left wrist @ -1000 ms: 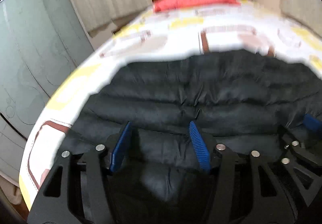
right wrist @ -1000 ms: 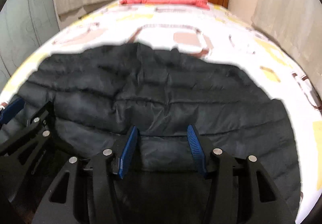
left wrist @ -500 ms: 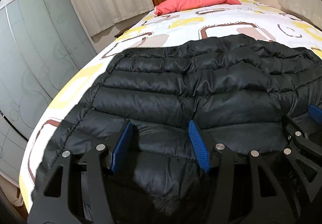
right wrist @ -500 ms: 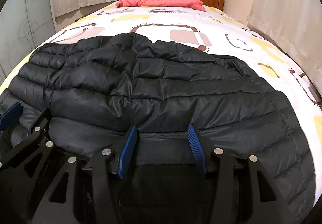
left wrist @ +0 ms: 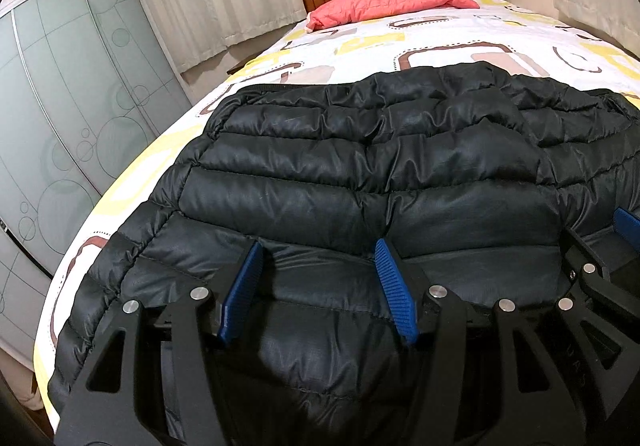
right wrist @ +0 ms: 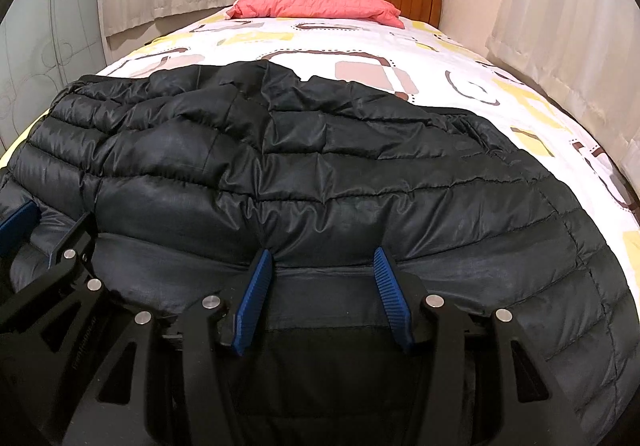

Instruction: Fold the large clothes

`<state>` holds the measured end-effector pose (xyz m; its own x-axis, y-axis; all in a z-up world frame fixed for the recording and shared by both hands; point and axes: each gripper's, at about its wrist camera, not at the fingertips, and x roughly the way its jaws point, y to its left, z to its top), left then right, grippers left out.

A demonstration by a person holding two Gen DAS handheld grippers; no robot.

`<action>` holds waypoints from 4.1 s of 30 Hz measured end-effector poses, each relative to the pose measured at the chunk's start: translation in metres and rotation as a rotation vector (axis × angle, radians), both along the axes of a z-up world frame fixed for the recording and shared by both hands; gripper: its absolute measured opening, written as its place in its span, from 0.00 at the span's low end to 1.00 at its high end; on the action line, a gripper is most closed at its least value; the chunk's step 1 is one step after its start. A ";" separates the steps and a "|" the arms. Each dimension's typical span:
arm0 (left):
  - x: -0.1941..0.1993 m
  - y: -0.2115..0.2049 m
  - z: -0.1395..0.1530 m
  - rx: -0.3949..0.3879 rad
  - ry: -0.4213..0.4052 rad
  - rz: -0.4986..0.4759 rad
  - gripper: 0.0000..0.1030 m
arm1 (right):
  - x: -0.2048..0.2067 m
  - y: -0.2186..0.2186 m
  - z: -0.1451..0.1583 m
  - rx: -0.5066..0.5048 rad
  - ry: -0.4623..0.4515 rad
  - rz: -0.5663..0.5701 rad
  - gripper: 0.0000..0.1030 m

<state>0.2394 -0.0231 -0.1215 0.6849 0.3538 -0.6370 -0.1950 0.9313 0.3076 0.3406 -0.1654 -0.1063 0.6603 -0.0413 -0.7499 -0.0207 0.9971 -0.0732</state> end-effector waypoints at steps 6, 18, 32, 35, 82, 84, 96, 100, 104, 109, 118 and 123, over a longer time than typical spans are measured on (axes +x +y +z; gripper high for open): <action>0.000 0.001 0.001 -0.006 0.000 -0.001 0.57 | -0.001 0.001 0.000 -0.001 -0.009 -0.001 0.52; -0.025 0.076 0.040 -0.275 -0.009 0.064 0.69 | -0.004 0.003 -0.001 -0.001 -0.022 0.000 0.52; -0.033 0.214 0.011 -0.853 0.028 0.146 0.79 | -0.004 0.003 -0.002 -0.002 -0.024 0.001 0.52; -0.028 0.223 -0.011 -0.975 0.081 0.111 0.85 | -0.004 0.003 -0.002 -0.002 -0.024 0.002 0.52; -0.029 0.216 -0.026 -1.051 0.043 -0.025 0.58 | -0.021 -0.245 -0.025 0.807 0.121 -0.243 0.74; -0.029 0.217 -0.026 -1.053 0.039 -0.021 0.57 | -0.020 -0.242 -0.027 0.796 0.103 -0.251 0.66; -0.047 0.214 -0.005 -1.097 -0.011 -0.044 0.26 | -0.021 -0.235 -0.034 0.794 0.077 -0.256 0.42; -0.053 0.210 0.015 -1.140 -0.027 -0.078 0.23 | -0.020 -0.235 -0.036 0.795 0.074 -0.255 0.42; -0.059 0.189 0.047 -1.119 -0.048 -0.145 0.22 | -0.023 -0.234 -0.033 0.782 0.068 -0.254 0.42; -0.062 0.139 0.082 -1.079 -0.053 -0.232 0.22 | -0.026 -0.235 -0.033 0.795 0.064 -0.253 0.42; -0.063 0.036 0.113 -0.988 -0.021 -0.322 0.22 | -0.033 -0.241 -0.036 0.828 0.053 -0.249 0.41; -0.058 -0.019 0.107 -0.953 0.017 -0.351 0.22 | -0.035 -0.243 -0.037 0.848 0.050 -0.244 0.41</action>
